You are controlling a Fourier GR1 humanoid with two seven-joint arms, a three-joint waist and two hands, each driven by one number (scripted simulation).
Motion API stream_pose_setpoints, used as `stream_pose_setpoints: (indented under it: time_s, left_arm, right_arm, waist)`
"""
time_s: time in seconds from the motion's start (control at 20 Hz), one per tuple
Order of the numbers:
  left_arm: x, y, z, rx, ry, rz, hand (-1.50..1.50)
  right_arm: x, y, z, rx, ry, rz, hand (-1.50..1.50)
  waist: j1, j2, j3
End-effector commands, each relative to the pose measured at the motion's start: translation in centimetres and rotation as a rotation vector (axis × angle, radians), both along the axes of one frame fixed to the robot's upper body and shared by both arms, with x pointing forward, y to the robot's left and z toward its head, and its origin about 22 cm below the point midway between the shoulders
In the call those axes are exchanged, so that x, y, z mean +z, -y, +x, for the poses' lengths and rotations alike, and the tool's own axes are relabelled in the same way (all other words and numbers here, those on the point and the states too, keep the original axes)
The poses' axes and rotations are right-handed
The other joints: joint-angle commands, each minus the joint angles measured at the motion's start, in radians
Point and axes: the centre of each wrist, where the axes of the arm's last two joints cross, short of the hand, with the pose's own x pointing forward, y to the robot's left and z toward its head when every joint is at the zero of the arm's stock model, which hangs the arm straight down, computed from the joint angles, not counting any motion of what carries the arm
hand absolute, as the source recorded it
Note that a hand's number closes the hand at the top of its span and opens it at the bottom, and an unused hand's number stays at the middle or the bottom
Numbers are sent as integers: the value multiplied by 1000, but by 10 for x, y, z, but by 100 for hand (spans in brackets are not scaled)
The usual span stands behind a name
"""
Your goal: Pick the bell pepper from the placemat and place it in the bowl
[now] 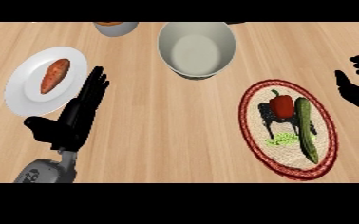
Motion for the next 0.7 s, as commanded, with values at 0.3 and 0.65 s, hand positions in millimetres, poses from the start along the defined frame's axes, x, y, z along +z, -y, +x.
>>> stream_pose_setpoints:
  time_s: [0.3, 0.65]
  left_arm:
    - [-15, 29, -8, -160, -116, -103, 0]
    - [1, 27, -5, -194, -98, -102, 0]
  right_arm:
    - [-66, -66, -64, -20, -84, -318, -150]
    - [-30, -64, -42, -270, -471, -509, -150]
  waist:
    - [73, -7, 2]
    - [104, -7, -3]
